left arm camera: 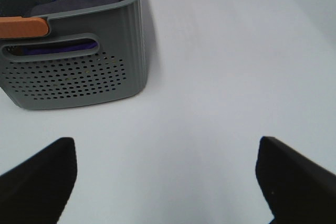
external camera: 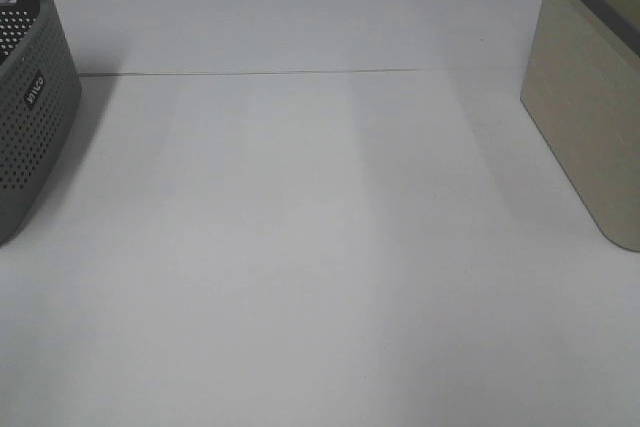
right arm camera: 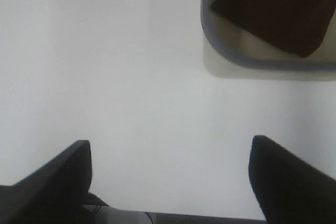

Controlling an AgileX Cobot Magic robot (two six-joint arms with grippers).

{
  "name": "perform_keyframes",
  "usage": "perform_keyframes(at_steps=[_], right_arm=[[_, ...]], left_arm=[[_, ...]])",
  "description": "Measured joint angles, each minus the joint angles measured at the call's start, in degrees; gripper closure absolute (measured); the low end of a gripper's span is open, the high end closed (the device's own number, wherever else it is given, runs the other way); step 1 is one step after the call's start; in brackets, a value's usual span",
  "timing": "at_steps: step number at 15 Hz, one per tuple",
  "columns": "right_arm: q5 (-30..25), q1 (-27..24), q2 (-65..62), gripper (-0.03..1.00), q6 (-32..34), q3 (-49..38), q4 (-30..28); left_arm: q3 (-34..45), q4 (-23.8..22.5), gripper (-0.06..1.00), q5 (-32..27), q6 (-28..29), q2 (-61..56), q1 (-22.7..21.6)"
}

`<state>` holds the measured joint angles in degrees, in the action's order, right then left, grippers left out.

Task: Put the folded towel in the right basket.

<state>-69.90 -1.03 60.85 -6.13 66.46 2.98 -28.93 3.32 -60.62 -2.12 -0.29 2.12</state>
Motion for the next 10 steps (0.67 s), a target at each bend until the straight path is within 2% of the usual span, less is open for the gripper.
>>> perform_keyframes(at_steps=[5,10], right_arm=[[-0.2,0.0,-27.8,0.20,0.0,-18.0,-0.1],[2.9,0.0,-51.5,0.20,0.0,-28.0,-0.1]], left_arm=[[0.0,0.0,0.07,0.0,0.0,0.0,0.0],[0.0,0.0,0.07,0.0,0.0,0.0,0.0]])
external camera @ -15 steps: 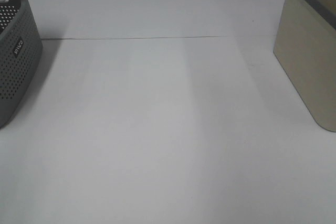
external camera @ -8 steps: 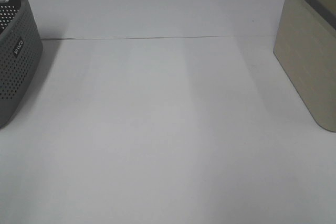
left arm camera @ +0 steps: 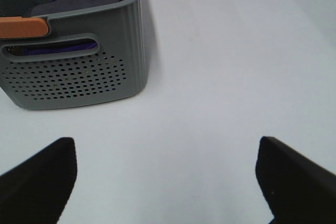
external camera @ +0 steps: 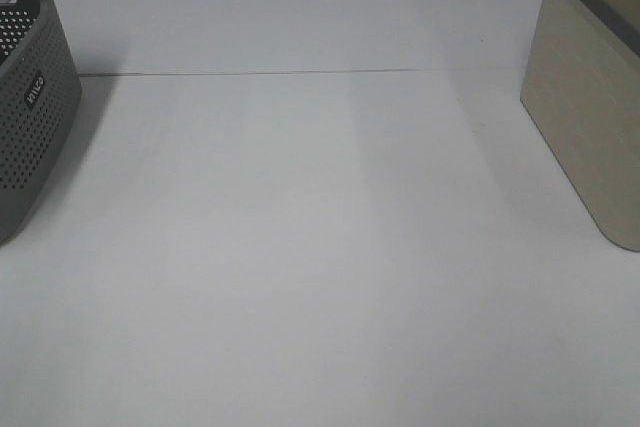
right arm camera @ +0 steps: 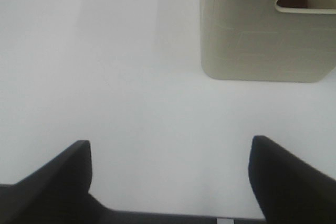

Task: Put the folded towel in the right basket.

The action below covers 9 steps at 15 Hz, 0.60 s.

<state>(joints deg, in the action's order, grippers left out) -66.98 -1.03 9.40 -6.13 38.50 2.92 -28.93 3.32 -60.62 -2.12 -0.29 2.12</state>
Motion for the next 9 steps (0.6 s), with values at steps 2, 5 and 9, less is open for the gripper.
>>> perform_keyframes(at_steps=[2,5,9], right_arm=[[0.9,0.0,-8.2,0.20,0.1,-3.2,-0.5],[1.1,0.0,-9.8,0.20,2.1,-7.2,-1.4],[5.5,0.0,-9.8,0.20,1.9,-9.5,0.7]], left_arm=[[0.0,0.0,0.07,0.0,0.0,0.0,0.0],[0.0,0.0,0.07,0.0,0.0,0.0,0.0],[0.0,0.0,0.07,0.0,0.0,0.0,0.0]])
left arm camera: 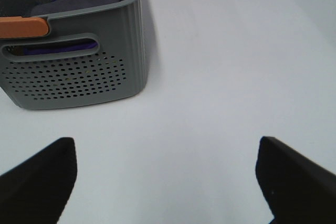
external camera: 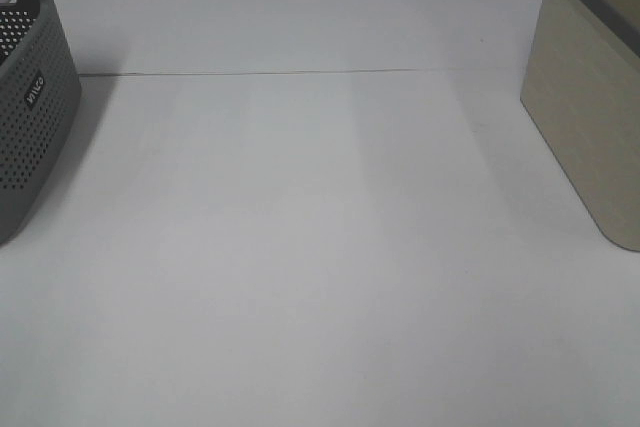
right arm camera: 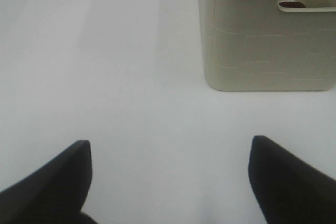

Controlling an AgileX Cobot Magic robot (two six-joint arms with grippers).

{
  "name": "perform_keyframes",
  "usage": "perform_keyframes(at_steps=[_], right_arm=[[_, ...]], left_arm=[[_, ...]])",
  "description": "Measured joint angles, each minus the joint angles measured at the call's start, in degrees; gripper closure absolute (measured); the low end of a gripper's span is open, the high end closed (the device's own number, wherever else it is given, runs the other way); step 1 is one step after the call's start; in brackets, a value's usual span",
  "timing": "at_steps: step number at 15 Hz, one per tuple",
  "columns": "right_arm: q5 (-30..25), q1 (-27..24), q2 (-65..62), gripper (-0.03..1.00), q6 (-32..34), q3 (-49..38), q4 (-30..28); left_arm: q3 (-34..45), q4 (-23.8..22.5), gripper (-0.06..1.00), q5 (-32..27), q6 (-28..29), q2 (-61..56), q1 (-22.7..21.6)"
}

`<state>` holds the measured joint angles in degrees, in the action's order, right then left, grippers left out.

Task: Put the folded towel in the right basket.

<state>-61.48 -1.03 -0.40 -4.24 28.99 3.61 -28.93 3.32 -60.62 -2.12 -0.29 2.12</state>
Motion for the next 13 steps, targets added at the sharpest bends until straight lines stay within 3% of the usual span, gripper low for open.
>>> perform_keyframes(at_steps=[13], right_arm=[[0.2,0.0,0.0,0.20,0.0,-0.1,0.6]], left_arm=[[0.0,0.0,0.07,0.0,0.0,0.0,0.0]])
